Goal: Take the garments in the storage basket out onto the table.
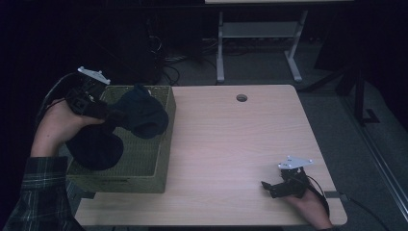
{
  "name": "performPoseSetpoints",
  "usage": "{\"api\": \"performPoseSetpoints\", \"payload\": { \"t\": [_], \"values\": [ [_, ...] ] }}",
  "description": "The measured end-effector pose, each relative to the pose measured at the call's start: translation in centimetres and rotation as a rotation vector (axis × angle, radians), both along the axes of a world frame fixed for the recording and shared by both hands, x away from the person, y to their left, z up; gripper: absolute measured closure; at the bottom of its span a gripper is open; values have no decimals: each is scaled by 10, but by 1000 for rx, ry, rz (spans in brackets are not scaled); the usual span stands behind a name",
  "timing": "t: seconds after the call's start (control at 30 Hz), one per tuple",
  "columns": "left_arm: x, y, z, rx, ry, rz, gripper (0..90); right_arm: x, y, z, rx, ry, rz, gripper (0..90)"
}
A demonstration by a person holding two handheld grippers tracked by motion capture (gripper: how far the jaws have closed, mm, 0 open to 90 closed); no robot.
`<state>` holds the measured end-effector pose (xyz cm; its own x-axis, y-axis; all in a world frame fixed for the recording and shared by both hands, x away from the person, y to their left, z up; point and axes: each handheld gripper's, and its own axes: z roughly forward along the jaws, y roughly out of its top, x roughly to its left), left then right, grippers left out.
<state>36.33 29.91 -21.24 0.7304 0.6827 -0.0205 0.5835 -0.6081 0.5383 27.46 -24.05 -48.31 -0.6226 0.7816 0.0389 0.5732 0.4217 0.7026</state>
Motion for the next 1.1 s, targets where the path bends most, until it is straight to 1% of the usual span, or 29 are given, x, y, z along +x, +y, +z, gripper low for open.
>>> {"api": "performPoseSetpoints", "payload": {
  "t": [0.17, 0.27, 0.43, 0.5, 0.53, 0.67, 0.73, 0.87, 0.97, 1.03, 1.1],
  "values": [
    [2, -12, 2, -8, 15, -28, 680, 0, 0, 0, -2, -2, 1, 5],
    [3, -16, 3, -10, 16, -36, 680, 0, 0, 0, 0, -1, 0, 4],
    [4, -27, 8, -16, 8, -56, 680, 0, 0, 0, -4, -2, 2, 4],
    [4, -33, 11, -23, 1, -72, 680, 0, 0, 0, 1, 0, -1, 5],
    [4, -33, 11, -23, 1, -72, 680, 0, 0, 0, 1, 0, -1, 5],
    [5, -43, 15, -37, -4, -97, 680, 0, 0, 0, -3, -2, 2, 5],
    [5, -48, 16, -37, -3, -107, 680, 0, 0, 0, 2, 0, -1, 4],
    [5, -59, 17, -45, -5, -127, 680, 0, 0, 0, 1, -1, -1, 4],
    [6, -67, 17, -52, -5, -154, 679, 0, 0, 0, -4, -3, 2, 4],
    [7, -73, 16, -57, -2, -168, 679, 0, 0, 0, 0, 1, -1, 4],
    [7, -78, 15, -65, -1, -172, 679, 0, 0, 0, -4, 0, 0, 4]
  ]
}}
